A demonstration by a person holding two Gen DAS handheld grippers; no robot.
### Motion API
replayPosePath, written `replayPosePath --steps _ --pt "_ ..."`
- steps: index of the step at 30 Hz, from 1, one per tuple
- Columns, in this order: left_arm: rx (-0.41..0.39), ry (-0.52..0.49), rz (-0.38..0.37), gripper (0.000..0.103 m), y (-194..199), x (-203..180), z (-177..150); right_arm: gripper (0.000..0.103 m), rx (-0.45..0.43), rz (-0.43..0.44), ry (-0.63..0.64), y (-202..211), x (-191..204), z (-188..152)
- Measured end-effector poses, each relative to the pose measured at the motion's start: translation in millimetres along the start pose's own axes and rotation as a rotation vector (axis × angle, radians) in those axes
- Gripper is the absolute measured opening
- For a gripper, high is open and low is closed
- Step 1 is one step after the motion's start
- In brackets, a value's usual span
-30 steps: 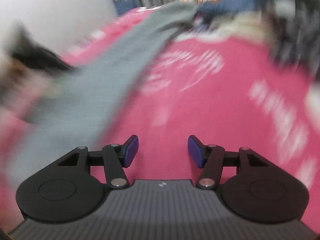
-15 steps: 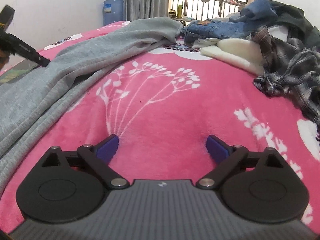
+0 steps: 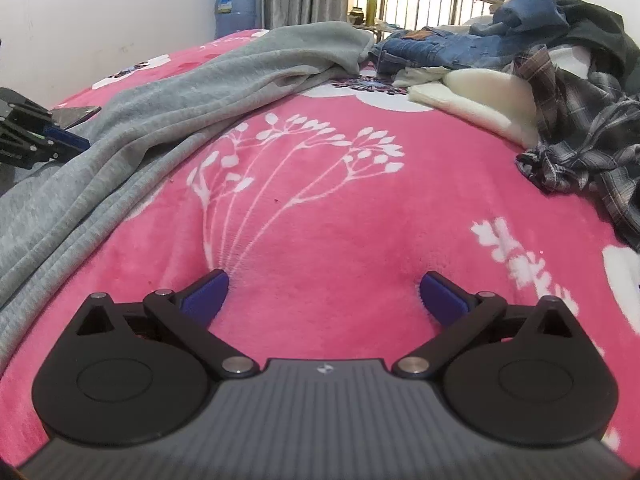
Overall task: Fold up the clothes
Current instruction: 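Straighten the folded sweatpants edge with the right gripper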
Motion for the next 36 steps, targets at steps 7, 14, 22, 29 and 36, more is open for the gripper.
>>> replayPosePath --steps 7,14,22,29,36 --pt "0.098 -0.003 -0.012 0.022 -5.0 3.1 7.2 0.102 0.028 -0.034 -0.001 2.0 3.9 4.2" --pt "0.085 0.072 0.019 0.023 8.3 -2.8 -0.7 0.102 0.109 -0.071 -0.162 19.8 8.5 10.9" --pt "0.059 0.032 0.103 0.028 7.7 -11.4 -0.4 0.102 0.181 0.421 -0.381 55.1 61.2 25.7" --pt "0.083 0.059 0.158 0.036 13.3 -15.7 4.8 0.101 0.218 0.62 -0.262 85.7 112.2 -1.3" --pt "0.043 0.095 0.141 0.037 31.8 -25.5 3.8 0.069 0.372 0.929 -0.555 94.5 87.5 -40.7"
Point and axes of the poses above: each gripper's, at about its wrist camera, not at the fingertips, and y roughly against the way its jaws point, x to its left, z to its top, the point moved 7 cm from there along -y, roughly the way its jaws point, and after that the axes turned 6 degrees about x, right-handed, at the moved point
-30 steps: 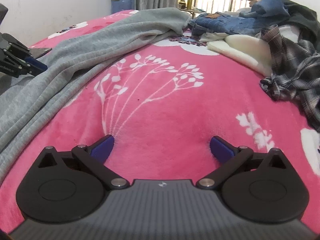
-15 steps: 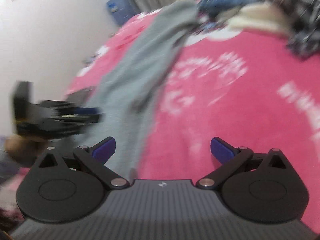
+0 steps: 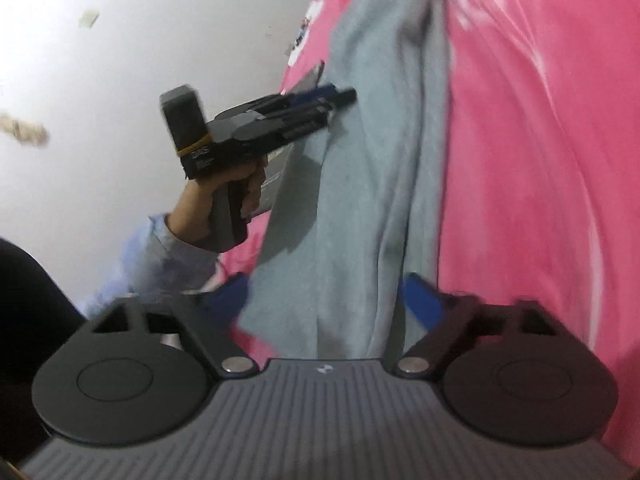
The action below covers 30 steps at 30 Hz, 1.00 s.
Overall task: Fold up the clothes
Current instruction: 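Straighten the folded sweatpants edge with the right gripper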
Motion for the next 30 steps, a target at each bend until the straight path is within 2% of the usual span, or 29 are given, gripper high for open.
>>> replayPosePath --steps 5,8,11,16,19,25,27,28,29,30 --pt "-0.023 0.046 -0.075 0.035 17.8 7.5 1.2 0.063 -0.018 -0.002 0.021 -6.6 -4.7 19.1" --pt "-0.037 0.02 -0.037 0.035 21.8 11.0 8.0 0.066 -0.047 -0.067 0.028 -17.7 -9.9 36.6" --pt "-0.075 0.025 -0.022 0.035 28.6 13.5 15.5 0.066 -0.14 -0.077 0.067 -13.6 -10.3 61.7" --pt "-0.109 0.115 -0.046 0.035 33.8 23.5 24.1 0.067 -0.279 -0.141 0.17 -4.7 -11.7 121.0" --pt "-0.111 0.175 -0.065 0.035 36.9 31.3 24.2 0.067 -0.295 -0.16 0.139 -8.9 -20.3 143.2" --pt "-0.124 0.208 -0.06 0.038 42.8 47.0 22.1 0.071 -0.282 -0.213 0.123 -25.8 -33.1 170.6" --pt "-0.121 0.238 -0.063 0.038 40.6 54.7 20.3 0.062 -0.289 -0.231 0.15 -33.8 -31.4 173.9" --pt "-0.119 0.257 -0.063 0.038 39.2 58.8 18.8 0.042 -0.296 -0.247 0.174 -36.6 -29.2 175.6" --pt "-0.116 0.272 -0.063 0.038 38.0 61.9 17.4 0.015 -0.302 -0.264 0.197 -39.3 -27.0 177.2" --pt "-0.114 0.286 -0.063 0.038 36.8 65.2 16.3 0.01 -0.316 -0.287 0.227 -39.9 -23.7 179.5"
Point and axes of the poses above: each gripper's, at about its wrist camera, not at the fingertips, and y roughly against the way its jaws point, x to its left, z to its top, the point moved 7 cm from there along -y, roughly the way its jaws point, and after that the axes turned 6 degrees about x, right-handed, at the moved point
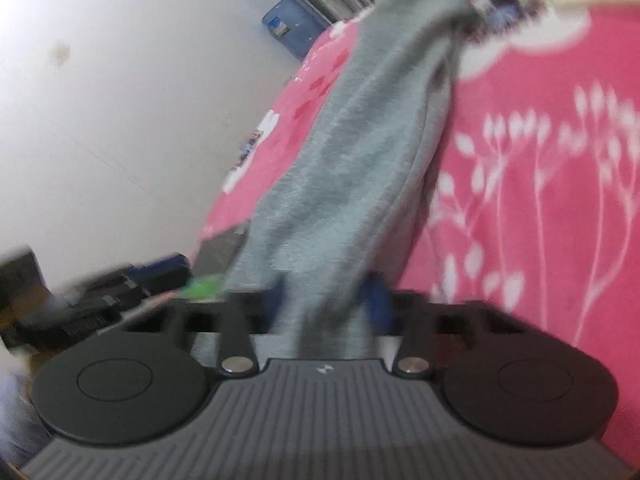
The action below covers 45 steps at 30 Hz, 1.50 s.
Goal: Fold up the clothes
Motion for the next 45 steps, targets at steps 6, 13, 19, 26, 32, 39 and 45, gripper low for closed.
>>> replayPosePath --steps 6,13,19,26,32,39,45 --pt "0.002 0.047 -0.027 0.038 -5.5 8.5 2.0 0.005 -0.091 -0.02 0.098 29.7 9.3 36.5" --pt "0.063 0.064 -0.041 0.038 -14.2 5.5 -9.5 0.009 0.097 -0.13 0.006 -2.5 -42.6 18.9" --pt "0.153 0.11 -0.131 0.043 44.8 1.4 -55.6 0.051 0.078 -0.196 0.028 31.0 -35.0 17.4" --pt "0.327 0.29 -0.211 0.04 114.2 12.8 -178.8 0.091 0.329 0.0 -0.01 81.8 1.7 -65.0" --pt "0.37 0.424 -0.383 0.031 95.1 11.6 -216.7 0.091 0.609 0.109 -0.216 86.7 16.4 -155.2" --pt "0.354 0.61 -0.421 0.009 74.8 20.8 -225.7 0.043 0.607 0.028 -0.154 85.3 27.8 -171.9" --pt "0.263 0.714 -0.665 0.006 111.3 13.5 -199.8 0.01 0.523 0.298 -0.253 107.1 55.0 -161.7"
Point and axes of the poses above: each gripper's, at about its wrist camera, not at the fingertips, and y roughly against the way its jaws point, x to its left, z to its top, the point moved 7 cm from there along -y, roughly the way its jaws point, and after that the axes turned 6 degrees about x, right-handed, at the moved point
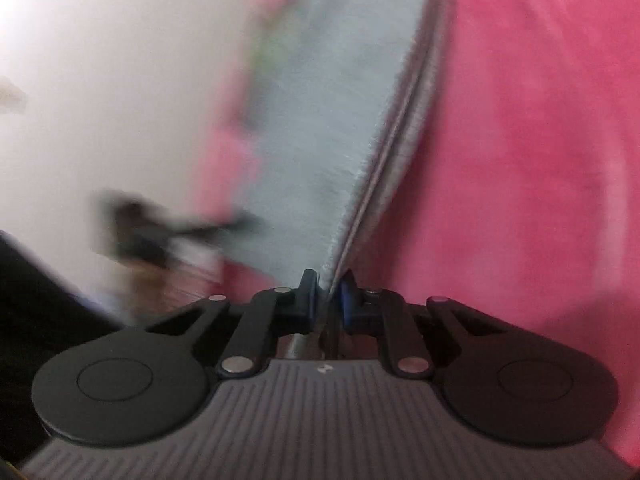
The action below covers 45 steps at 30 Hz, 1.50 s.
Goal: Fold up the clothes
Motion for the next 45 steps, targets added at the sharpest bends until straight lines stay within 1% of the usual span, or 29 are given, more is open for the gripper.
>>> replayPosePath --steps 1,2,3,5,7,8,9,10,12,14,16,17,19,20,22,23,25,26,28,30,31,32,33,34,37,40,42,44,45 --pt "-0.015 0.024 -0.081 0.006 10.3 -8.9 -0.8 0.01 -0.025 0.048 -0.003 10.4 7.6 0.3" --pt "-0.034 0.039 -0.124 0.006 20.2 -13.7 -2.4 0.01 -0.04 0.04 0.02 21.0 15.8 -2.7" --pt "-0.044 0.05 -0.115 0.006 26.7 -11.7 -5.1 0.01 -0.052 0.042 0.033 31.3 20.5 -7.9" --pt "-0.006 0.093 0.05 0.006 24.7 17.3 -17.0 0.01 -0.066 0.033 -0.037 43.5 5.8 -21.8" --pt "0.059 0.149 0.21 0.006 9.2 53.8 -32.2 0.01 -0.019 -0.008 -0.146 33.7 -29.6 -37.8" --pt "0.076 0.15 0.273 0.006 2.4 66.8 -36.3 0.008 0.022 -0.052 -0.193 24.1 -48.5 -48.1" --pt "0.069 0.139 0.269 0.006 -0.3 70.4 -36.1 0.006 0.084 -0.125 -0.228 8.7 -69.2 -61.4" --pt "0.064 0.132 0.267 0.006 -1.6 72.5 -35.8 0.003 0.113 -0.15 -0.262 -0.7 -83.9 -71.7" --pt "0.074 0.099 0.292 0.013 2.7 65.4 -38.7 0.002 0.088 -0.094 -0.317 -1.4 -95.6 -82.2" --pt "0.127 0.064 0.36 0.016 6.4 58.8 -49.7 0.006 0.072 -0.109 -0.329 12.2 -95.0 -83.6" --pt "0.183 0.07 0.43 0.021 13.4 54.1 -61.9 0.009 0.075 -0.162 -0.308 25.1 -90.5 -83.7" --pt "0.194 0.06 0.481 0.019 19.2 49.9 -64.2 0.01 0.074 -0.194 -0.29 32.5 -87.1 -82.3" --pt "0.148 -0.017 0.542 0.018 30.5 31.9 -56.2 0.011 0.062 -0.278 -0.225 50.1 -75.4 -73.8" --pt "0.106 -0.076 0.542 0.013 33.8 18.0 -44.6 0.011 0.045 -0.316 -0.176 58.3 -65.9 -66.5" --pt "0.014 -0.19 0.525 0.012 33.6 -10.5 -15.8 0.013 0.0 -0.354 -0.049 67.1 -38.4 -43.4" --pt "-0.027 -0.265 0.503 0.012 26.2 -25.7 1.2 0.016 -0.025 -0.35 0.036 64.5 -22.9 -27.4" --pt "-0.084 -0.427 0.495 0.012 -6.0 -46.3 34.1 0.019 -0.072 -0.318 0.225 48.4 5.8 2.8" --pt "-0.107 -0.498 0.499 0.012 -24.8 -53.2 48.9 0.024 -0.096 -0.306 0.315 36.2 19.3 17.5" --pt "-0.128 -0.597 0.51 0.013 -65.8 -54.3 67.0 0.029 -0.147 -0.3 0.468 2.6 40.8 43.5" --pt "-0.074 -0.641 0.595 0.013 -103.2 -38.3 73.9 0.029 -0.153 -0.356 0.494 -30.6 34.4 57.0" --pt "-0.077 -0.661 0.624 0.012 -108.3 -35.6 66.9 0.028 -0.129 -0.384 0.467 -43.2 23.4 59.6" --pt "-0.118 -0.696 0.632 0.012 -106.5 -36.6 56.5 0.028 -0.137 -0.375 0.46 -46.3 17.6 54.4" --pt "-0.116 -0.715 0.65 0.012 -103.5 -37.2 43.3 0.028 -0.155 -0.352 0.464 -42.5 17.3 42.6" --pt "-0.102 -0.734 0.673 0.012 -100.6 -37.3 26.6 0.028 -0.141 -0.343 0.45 -39.3 19.2 30.4" --pt "-0.056 -0.753 0.727 0.012 -83.1 -33.2 -20.3 0.028 -0.131 -0.366 0.425 -29.6 25.7 -17.9" --pt "0.027 -0.662 0.706 0.012 -65.2 -32.8 -45.1 0.028 -0.093 -0.421 0.428 -31.5 39.5 -66.2" --pt "0.058 -0.585 0.662 0.011 -52.8 -32.1 -38.3 0.028 -0.085 -0.409 0.387 -24.5 46.5 -75.5" --pt "-0.01 -0.515 0.593 0.011 -38.1 -48.4 -21.3 0.028 -0.114 -0.391 0.351 -10.3 56.2 -75.7" --pt "-0.067 -0.539 0.567 0.011 -32.7 -58.3 -9.6 0.028 -0.168 -0.401 0.376 5.7 64.8 -72.1"
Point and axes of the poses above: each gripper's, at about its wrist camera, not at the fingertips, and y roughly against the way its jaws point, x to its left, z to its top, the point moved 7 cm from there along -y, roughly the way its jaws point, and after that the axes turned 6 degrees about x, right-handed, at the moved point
